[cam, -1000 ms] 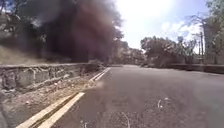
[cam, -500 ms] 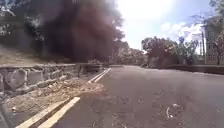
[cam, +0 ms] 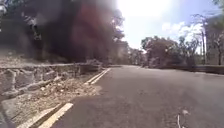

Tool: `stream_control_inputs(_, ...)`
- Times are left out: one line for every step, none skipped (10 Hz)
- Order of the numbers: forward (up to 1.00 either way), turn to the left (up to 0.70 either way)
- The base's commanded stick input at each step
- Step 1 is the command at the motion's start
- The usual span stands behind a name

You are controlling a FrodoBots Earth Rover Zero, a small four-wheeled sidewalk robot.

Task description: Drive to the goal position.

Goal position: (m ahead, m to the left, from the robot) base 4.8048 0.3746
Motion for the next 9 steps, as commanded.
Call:
stream_control_inputs(0.5,0.0)
stream_control_inputs(0.5,0.0)
stream_control_inputs(0.5,0.0)
stream_control_inputs(0.5,0.0)
stream_control_inputs(0.5,0.0)
stream_control_inputs(0.5,0.0)
stream_control_inputs(0.5,0.0)
stream_control_inputs(0.5,0.0)
stream_control_inputs(0.5,0.0)
